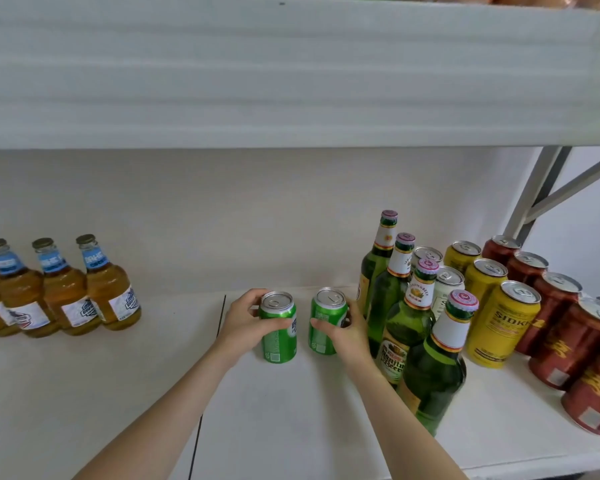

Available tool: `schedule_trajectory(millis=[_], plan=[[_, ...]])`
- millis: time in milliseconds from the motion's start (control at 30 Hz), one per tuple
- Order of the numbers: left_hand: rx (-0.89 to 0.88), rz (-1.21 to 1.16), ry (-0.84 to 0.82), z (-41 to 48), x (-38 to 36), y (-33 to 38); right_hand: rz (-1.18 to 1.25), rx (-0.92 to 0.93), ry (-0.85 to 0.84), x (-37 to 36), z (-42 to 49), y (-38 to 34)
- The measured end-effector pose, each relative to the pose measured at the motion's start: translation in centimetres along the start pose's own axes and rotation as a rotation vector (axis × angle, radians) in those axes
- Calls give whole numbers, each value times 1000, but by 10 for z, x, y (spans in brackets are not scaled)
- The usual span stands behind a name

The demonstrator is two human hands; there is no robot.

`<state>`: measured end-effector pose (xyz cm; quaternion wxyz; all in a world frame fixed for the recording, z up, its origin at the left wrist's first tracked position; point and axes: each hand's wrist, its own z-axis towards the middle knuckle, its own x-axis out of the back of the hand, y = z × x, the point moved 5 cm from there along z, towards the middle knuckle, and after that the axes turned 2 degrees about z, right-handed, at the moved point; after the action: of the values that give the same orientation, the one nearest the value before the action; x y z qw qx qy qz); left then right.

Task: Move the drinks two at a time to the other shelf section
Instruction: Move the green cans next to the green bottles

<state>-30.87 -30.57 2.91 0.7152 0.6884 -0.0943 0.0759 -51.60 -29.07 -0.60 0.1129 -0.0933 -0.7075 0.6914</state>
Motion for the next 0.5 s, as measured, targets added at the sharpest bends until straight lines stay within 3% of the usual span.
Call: schedule_trajectory(millis=[500], plan=[[-19, 19, -12, 44, -10, -19, -23, -23, 48, -8, 50, 17]])
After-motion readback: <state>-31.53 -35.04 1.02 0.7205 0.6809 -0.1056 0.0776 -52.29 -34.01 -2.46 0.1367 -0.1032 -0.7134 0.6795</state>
